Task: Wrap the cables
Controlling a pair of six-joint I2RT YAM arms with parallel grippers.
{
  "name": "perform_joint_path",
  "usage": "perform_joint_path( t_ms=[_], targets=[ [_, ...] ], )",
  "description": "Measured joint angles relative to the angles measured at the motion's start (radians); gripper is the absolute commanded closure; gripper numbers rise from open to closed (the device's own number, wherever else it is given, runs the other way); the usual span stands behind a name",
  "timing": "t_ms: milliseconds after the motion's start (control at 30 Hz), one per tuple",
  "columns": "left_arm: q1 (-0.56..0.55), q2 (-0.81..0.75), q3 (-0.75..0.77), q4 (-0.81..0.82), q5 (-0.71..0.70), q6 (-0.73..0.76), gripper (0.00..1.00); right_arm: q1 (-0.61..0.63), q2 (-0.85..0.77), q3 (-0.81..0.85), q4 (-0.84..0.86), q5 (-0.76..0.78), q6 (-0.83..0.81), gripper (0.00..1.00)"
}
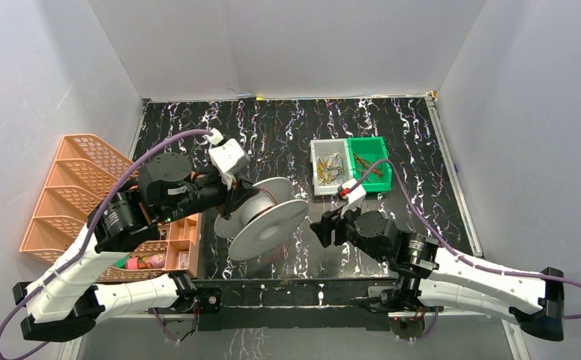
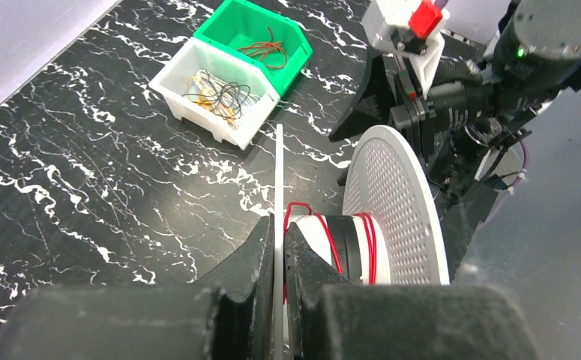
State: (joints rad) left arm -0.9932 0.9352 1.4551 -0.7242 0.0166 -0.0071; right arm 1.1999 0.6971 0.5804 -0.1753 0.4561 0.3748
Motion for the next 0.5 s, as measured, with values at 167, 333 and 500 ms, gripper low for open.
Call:
perform_joint_path(
  t_ms=[167, 333, 500],
  targets=[
    [0.0, -0.003, 0.026, 0.011, -0.031, -0.014, 1.0, 0.0, 0.01, -0.053, 0.016, 0.01, 0.038, 0.23],
    [0.0, -0.004, 0.051, 0.027, -0.055, -0.024, 1.0, 0.0, 0.023, -0.099, 0.034, 0.016, 0.083, 0.19],
    [0.0, -0.003, 0.052, 0.06, -0.094, -0.03, 1.0, -0.01, 0.032, -0.121, 0.069, 0.016, 0.19, 0.18]
  ],
)
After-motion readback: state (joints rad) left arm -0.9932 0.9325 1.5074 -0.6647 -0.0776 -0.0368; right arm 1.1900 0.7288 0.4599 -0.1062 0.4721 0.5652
